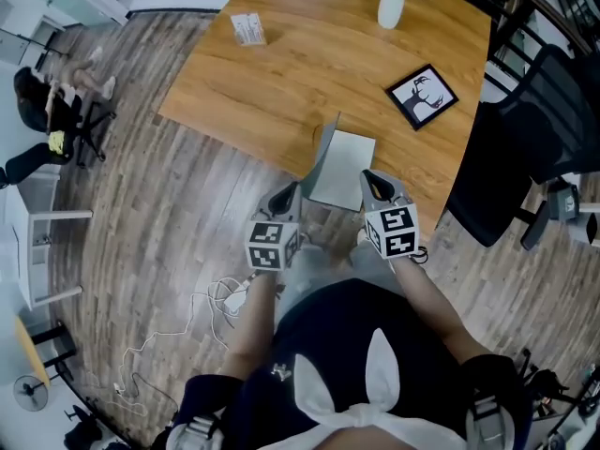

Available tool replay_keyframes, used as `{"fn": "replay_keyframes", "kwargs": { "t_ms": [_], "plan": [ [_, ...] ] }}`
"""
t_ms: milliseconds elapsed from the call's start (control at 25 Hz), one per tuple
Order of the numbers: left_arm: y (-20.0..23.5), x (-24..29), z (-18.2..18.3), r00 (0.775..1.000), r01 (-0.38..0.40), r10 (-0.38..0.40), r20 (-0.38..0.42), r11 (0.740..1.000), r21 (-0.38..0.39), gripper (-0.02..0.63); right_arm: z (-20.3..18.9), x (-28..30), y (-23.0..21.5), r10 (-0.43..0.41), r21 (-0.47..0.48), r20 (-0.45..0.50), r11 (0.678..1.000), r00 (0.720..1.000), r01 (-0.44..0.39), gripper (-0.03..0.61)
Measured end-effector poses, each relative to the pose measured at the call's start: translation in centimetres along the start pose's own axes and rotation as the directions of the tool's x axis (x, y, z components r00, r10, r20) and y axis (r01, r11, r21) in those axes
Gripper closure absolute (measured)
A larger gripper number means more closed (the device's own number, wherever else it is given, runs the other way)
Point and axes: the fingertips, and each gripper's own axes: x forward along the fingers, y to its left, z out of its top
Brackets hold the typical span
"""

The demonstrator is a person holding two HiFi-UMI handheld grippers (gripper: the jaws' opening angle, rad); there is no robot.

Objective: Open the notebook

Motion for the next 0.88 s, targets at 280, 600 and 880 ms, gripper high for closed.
{"fn": "replay_keyframes", "kwargs": {
  "t_ms": [280,600,880],
  "plan": [
    [2.6,0.2,-0.1,0.999,0.028,-0.027,-0.025,0.999,0.022,0.595,0.8,1.6,0.4,-0.045,0.022,-0.001,0.999,0.999,0.045,0.581],
    [4.3,0.1,-0.3,0.996,0.063,-0.061,-0.057,0.998,0.023,0.595,0.5,3.0,0.6,-0.082,0.044,-0.014,0.996,0.997,0.082,0.581],
    [5.6,0.3,-0.4,0.995,0.076,-0.074,-0.068,0.997,0.028,0.595,0.1,3.5,0.6,-0.113,0.060,-0.018,0.992,0.993,0.113,0.581]
  ]
}}
